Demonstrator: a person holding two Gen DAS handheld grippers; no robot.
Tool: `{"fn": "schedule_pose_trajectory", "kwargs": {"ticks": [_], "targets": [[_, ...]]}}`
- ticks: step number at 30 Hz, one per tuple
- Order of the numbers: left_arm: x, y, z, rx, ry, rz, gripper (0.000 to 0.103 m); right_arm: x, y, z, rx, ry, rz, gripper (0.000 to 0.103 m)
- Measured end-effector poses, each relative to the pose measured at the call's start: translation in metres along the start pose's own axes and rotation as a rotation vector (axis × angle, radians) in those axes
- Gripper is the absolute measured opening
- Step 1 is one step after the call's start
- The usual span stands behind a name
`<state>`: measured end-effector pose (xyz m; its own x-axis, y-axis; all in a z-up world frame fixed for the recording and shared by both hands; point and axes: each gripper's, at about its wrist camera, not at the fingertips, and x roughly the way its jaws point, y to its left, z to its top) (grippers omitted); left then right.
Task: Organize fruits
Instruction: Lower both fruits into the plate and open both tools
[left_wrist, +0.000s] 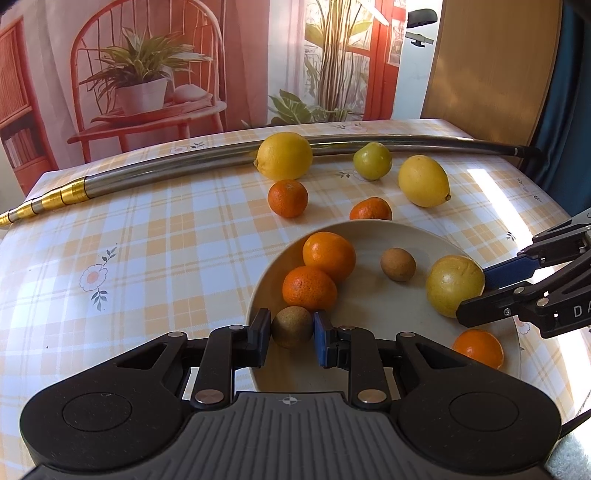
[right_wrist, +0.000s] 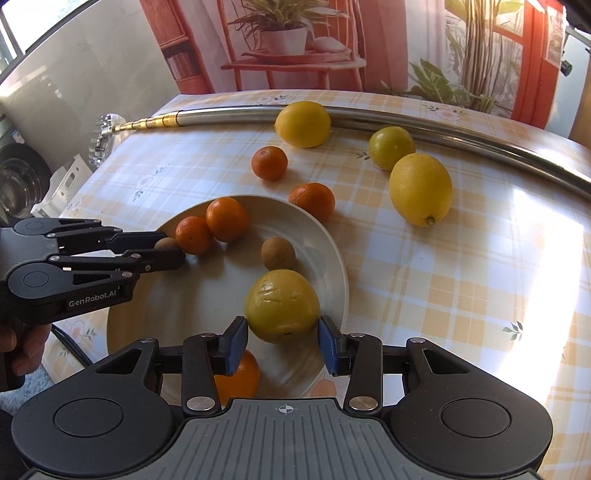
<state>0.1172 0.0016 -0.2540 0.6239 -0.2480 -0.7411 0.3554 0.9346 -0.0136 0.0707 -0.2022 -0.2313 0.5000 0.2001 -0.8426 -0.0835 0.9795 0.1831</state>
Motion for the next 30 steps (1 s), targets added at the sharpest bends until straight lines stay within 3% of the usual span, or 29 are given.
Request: {"fn": "schedule_pose_trajectory", "kwargs": {"ticks": [20, 30], "targets": [[0.000, 0.001, 0.000, -0.005, 0.000, -0.003, 0.026, 0.021, 0.002, 0.048, -0.031, -0.099, -0.015, 0.037], [-0.005, 0.002, 0.001, -0.015, -0.016, 0.002, 0.027, 0.006, -0.004, 0.038, 0.011, -0.144, -0.048, 0.040]]}}
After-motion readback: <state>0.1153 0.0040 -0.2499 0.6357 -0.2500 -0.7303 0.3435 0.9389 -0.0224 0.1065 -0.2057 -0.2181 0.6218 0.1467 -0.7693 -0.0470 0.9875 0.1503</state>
